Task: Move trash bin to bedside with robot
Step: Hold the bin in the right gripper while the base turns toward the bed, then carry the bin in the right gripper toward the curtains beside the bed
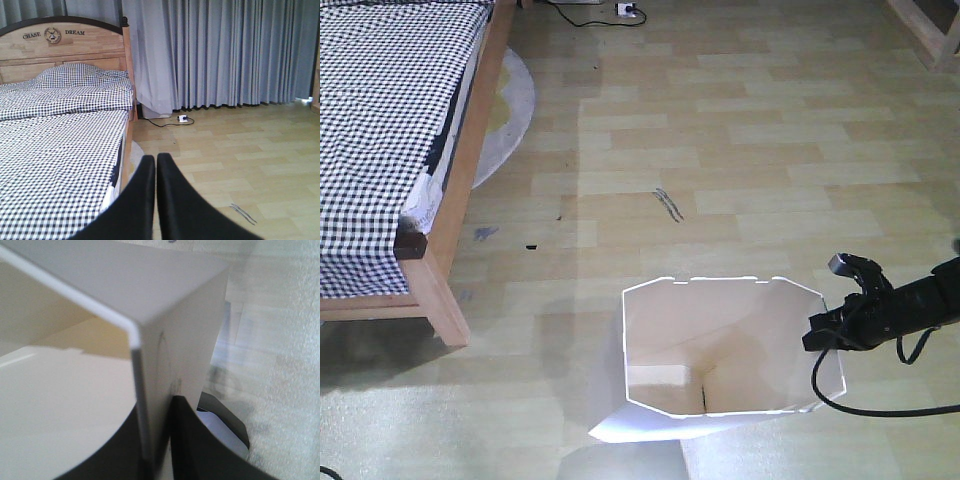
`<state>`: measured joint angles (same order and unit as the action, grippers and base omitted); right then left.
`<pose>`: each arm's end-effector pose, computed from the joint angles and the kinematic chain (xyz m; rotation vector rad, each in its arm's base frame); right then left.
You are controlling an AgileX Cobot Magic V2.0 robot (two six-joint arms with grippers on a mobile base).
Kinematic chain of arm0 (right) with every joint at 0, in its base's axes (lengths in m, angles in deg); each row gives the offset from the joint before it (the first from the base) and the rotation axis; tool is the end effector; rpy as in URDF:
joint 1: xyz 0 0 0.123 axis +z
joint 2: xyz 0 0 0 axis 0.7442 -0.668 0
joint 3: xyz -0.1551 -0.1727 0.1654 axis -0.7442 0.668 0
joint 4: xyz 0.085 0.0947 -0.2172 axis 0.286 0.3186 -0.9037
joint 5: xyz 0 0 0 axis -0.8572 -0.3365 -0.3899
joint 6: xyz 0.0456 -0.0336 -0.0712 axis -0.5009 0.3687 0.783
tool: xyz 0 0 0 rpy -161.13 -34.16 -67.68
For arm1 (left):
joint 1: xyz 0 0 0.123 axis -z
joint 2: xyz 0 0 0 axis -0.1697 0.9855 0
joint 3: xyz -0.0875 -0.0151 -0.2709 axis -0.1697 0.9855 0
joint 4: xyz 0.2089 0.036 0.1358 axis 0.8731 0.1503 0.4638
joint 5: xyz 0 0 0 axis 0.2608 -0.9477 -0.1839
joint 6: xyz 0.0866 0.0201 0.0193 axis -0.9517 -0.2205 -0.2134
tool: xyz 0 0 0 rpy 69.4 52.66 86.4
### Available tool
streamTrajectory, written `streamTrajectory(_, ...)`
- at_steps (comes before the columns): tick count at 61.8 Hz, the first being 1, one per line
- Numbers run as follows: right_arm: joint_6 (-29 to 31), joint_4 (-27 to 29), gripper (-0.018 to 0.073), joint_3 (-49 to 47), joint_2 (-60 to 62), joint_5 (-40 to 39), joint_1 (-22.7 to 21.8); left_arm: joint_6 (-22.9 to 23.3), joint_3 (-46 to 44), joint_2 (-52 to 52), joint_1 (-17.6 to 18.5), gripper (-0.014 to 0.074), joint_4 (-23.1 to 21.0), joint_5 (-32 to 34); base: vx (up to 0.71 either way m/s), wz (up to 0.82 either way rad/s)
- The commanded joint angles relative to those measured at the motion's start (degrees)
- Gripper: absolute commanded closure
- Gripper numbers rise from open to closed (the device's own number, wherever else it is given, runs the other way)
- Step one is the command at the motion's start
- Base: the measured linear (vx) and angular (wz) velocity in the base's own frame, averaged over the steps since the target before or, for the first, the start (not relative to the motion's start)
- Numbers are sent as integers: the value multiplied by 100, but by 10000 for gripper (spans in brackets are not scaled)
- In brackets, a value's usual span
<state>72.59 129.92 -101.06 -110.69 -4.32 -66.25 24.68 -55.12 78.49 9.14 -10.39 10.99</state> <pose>0.3214 -0.0516 -0.0289 -0.2064 2.8366 0.8364 0.0563 0.0008 0.1958 0.0115 1.5771 0.0319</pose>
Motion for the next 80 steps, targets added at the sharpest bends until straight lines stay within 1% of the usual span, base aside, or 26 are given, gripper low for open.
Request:
streamTrajectory(1, -12, 377, 564, -64, 429, 1329, -7, 79, 66, -40, 36, 603, -54, 426, 29, 6)
streamTrajectory(80, -12, 377, 564, -64, 429, 1329, -7, 79, 66, -40, 36, 603, -54, 426, 33, 0)
